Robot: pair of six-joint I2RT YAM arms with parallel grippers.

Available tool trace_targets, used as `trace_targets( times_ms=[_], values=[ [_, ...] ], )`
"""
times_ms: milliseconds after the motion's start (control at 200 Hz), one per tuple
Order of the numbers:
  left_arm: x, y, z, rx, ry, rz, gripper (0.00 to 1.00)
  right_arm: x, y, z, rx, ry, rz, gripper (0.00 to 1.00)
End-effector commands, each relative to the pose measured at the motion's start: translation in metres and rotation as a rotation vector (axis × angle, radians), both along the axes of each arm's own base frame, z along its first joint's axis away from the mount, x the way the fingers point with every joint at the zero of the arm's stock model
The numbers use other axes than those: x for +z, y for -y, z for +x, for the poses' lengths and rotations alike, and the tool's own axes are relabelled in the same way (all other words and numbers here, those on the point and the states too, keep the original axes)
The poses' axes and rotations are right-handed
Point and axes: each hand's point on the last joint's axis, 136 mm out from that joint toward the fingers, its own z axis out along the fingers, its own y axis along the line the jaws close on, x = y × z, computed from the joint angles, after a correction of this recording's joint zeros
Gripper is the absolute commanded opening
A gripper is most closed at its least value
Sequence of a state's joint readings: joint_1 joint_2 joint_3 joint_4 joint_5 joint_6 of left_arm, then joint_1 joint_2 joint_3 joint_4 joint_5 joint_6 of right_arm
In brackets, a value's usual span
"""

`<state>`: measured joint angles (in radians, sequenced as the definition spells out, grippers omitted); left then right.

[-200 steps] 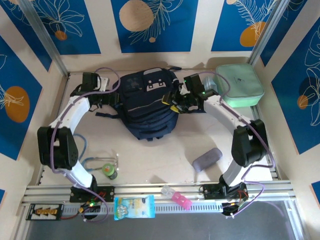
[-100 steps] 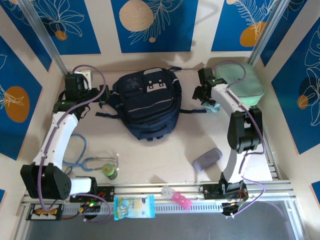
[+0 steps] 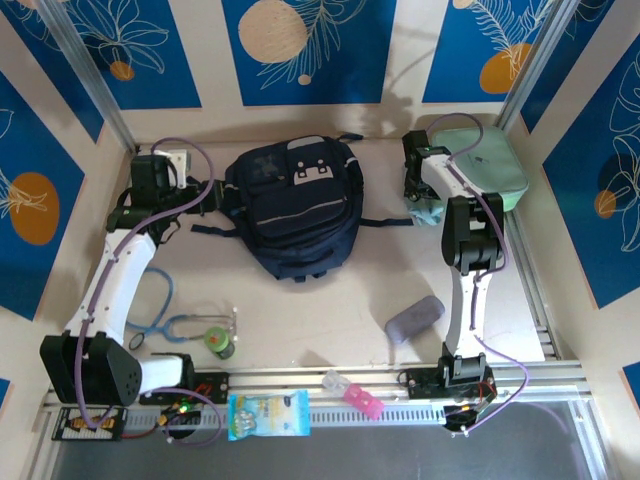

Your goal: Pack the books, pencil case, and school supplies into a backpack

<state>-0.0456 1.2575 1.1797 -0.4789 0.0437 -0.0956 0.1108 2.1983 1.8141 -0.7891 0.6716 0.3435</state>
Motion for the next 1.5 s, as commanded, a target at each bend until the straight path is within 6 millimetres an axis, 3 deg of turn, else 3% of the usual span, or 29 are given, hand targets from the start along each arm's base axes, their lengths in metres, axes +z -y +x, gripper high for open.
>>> trace_targets(
  times_ms=[0,105,255,395,475,575,705,795,925,1110,1185,1265,1370,1495],
  values=[
    [0.004,0.003,-0.004,-0.033,0.018,-0.009,1.0,0.001,0.007,-0.007,-0.019,-0.042,-0.015,0.62],
    [0.004,0.006,-0.004,-0.045,0.015,-0.023,1.0,-0.009,-0.005,-0.015,0.009,-0.082,0.07,0.49],
    [0.006,0.014,-0.005,-0.084,0.015,-0.056,1.0,-0.018,-0.027,-0.038,0.067,-0.14,0.149,0.49],
    [0.014,0.03,-0.002,-0.148,0.024,-0.118,1.0,-0.017,-0.052,-0.075,0.106,-0.172,0.243,0.49],
    [0.02,0.039,0.0,-0.181,0.036,-0.156,1.0,-0.012,-0.067,-0.101,0.148,-0.183,0.262,0.49],
    [0.025,0.052,0.003,-0.227,0.038,-0.19,1.0,0.008,-0.081,-0.12,0.178,-0.146,0.267,0.5],
    [0.024,0.074,0.007,-0.294,0.02,-0.187,1.0,0.042,-0.08,-0.119,0.12,-0.026,0.34,0.59],
    [0.018,0.1,0.006,-0.387,0.005,-0.15,1.0,0.048,-0.077,-0.112,0.088,0.023,0.439,0.67],
    [0.002,0.143,0.002,-0.563,-0.024,-0.062,1.0,0.029,-0.077,-0.104,0.066,-0.015,0.559,0.73],
    [-0.028,0.191,-0.006,-0.773,-0.094,0.1,1.0,-0.006,-0.061,-0.085,0.007,-0.066,0.596,0.75],
    [-0.041,0.204,-0.007,-0.843,-0.118,0.171,1.0,-0.016,-0.055,-0.079,-0.009,-0.093,0.59,0.69],
    [-0.058,0.215,-0.01,-0.934,-0.154,0.261,0.98,-0.019,-0.06,-0.076,0.017,-0.099,0.605,0.55],
    [-0.079,0.224,-0.012,-1.029,-0.207,0.37,0.89,-0.016,-0.062,-0.075,0.026,-0.072,0.618,0.33],
    [-0.109,0.225,-0.01,-1.129,-0.275,0.521,0.76,-0.009,-0.066,-0.078,0.031,-0.033,0.657,0.18]
  ],
)
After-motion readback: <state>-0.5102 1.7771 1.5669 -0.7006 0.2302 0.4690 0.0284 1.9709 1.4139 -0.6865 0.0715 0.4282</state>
